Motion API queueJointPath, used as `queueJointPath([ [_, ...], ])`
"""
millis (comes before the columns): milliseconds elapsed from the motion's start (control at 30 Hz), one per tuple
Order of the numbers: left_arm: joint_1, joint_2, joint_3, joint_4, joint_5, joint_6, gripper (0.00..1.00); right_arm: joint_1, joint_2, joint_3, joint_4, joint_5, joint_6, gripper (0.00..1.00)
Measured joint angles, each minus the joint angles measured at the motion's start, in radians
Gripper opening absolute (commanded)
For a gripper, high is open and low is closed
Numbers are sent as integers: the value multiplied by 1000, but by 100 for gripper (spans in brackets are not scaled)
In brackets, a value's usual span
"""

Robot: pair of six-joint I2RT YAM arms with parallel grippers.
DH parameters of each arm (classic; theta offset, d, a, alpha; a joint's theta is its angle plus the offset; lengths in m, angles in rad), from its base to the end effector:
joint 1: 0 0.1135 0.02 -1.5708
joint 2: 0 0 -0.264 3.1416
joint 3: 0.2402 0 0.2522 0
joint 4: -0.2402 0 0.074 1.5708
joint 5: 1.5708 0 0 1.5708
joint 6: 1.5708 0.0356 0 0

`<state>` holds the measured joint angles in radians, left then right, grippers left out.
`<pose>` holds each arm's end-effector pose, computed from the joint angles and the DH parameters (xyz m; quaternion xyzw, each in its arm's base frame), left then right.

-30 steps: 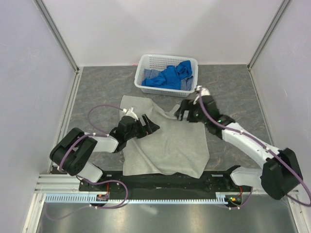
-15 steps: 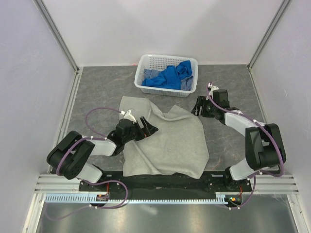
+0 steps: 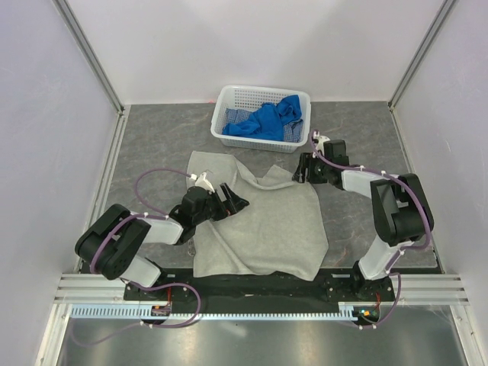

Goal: Fold the napkin, place the utensils inside, and roll it up
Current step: Flatten the napkin out

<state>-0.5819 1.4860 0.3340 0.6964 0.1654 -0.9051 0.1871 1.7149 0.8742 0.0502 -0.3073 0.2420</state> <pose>0.2057 -0.1423 0.1292 -0.0929 0.8416 -0.4085 0.3407 0.3339 0.0742 0.1555 -0.0331 0.9152 0.2183 0.3371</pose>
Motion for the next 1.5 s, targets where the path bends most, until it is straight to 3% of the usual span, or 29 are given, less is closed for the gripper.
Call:
queueJointPath([
  [67,0,2,0,2,1,0,97,16,24,23,1,-3,-7,54],
  [133,0,3,0,3,2,0,97,35,45,43,1,-2,-14,32],
  [200,0,3,0,5,2,0,97,49,54,51,0,2,-13,0],
  [833,0,11,0,17,12,0,97,13,29,50,-84,424,168,0],
  [900,0,11,0,17,14,0,97,13,17,48,-104,453,183,11],
  [933,0,11,0,17,17,0,97,13,8,47,-113,466,187,29],
  [1033,-1,16,6,8,21,0,98,12,-21,45,-131,481,187,56],
  [1133,10,45,43,-4,29,1,98,6,-57,51,-182,482,174,61],
  [1367,150,122,85,45,118,0,97,5,-253,33,-359,388,190,60],
  [1500,210,179,158,30,143,2,97,23,-338,-75,-393,286,227,58],
])
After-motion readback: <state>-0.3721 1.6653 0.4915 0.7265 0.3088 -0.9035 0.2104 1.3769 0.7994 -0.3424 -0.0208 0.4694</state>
